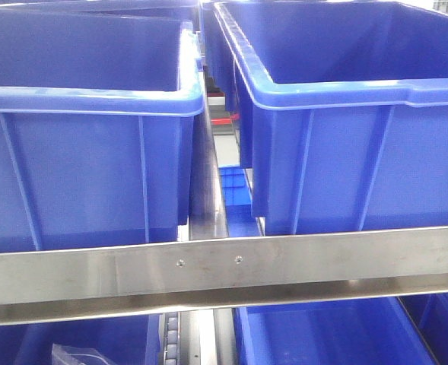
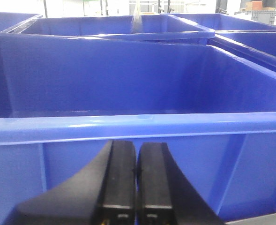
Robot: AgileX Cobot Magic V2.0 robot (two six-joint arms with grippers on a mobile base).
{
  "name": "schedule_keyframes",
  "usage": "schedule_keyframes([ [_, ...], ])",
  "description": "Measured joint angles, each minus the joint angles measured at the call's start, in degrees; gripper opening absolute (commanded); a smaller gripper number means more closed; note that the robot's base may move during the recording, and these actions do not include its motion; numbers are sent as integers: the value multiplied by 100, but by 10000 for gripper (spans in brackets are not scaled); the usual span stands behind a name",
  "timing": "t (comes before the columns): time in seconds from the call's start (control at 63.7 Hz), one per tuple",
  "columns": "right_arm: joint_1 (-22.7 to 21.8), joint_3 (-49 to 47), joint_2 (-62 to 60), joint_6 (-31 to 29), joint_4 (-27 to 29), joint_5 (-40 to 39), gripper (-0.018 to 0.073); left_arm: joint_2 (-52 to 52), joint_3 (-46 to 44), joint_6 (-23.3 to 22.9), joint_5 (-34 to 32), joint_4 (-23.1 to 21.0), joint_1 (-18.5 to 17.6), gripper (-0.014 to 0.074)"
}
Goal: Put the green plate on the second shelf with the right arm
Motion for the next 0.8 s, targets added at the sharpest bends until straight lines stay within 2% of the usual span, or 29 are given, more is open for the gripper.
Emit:
schedule_keyframes([
  [0.283, 0, -73, 1128, 122, 0, 716, 56, 0, 0, 0, 0, 0, 0, 130],
  [0.471, 0, -184, 2048, 134, 0, 718, 56, 0, 0, 0, 0, 0, 0, 130],
  [0.675, 0, -900, 3386, 204, 0, 729, 63, 0, 0, 0, 0, 0, 0, 130],
  [0.754, 0, -1294, 3830, 250, 0, 762, 114, 0, 0, 0, 0, 0, 0, 130],
  [0.801, 0, -1553, 4127, 352, 0, 830, 190, 0, 0, 0, 0, 0, 0, 130],
])
